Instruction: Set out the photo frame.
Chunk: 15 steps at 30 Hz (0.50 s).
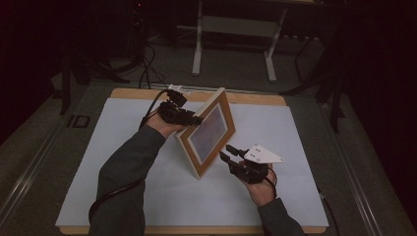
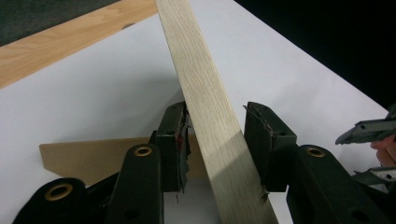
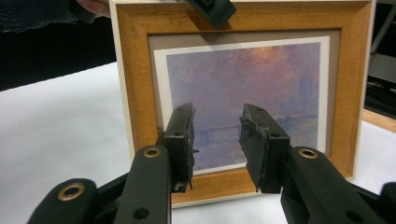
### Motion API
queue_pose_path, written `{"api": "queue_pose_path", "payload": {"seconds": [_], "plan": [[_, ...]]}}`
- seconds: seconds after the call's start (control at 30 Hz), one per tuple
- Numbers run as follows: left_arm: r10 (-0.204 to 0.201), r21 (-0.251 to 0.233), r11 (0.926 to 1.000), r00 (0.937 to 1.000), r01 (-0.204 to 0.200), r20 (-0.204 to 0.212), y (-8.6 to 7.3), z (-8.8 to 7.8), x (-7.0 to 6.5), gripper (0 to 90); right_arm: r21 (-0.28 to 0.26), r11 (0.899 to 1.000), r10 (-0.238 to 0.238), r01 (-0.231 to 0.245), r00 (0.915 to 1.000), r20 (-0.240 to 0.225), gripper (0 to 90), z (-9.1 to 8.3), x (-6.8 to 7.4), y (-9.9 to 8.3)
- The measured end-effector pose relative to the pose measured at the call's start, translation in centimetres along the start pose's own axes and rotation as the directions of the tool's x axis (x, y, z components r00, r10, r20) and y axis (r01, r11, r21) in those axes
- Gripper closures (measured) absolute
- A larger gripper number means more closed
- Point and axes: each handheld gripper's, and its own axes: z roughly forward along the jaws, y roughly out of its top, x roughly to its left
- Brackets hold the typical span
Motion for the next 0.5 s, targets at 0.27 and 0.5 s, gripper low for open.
{"api": "queue_pose_path", "payload": {"seconds": [0.27, 0.5], "plan": [[-0.002, -0.029, 0.9996, 0.9998, 0.003, 0.021, -0.3, -0.1, 0.3, 61.2, 0.005, 1.000, 0.002, -0.002, 1.0000, -0.004, 63.7, 0.1, 0.0, -0.1], [-0.062, -0.132, 0.9891, 0.9978, 0.064, 0.025, -1.1, -1.0, 0.2, 49.3, 0.004, 1.000, 0.001, -0.001, 1.0000, -0.002, 63.3, 0.1, 0.0, -0.1]]}}
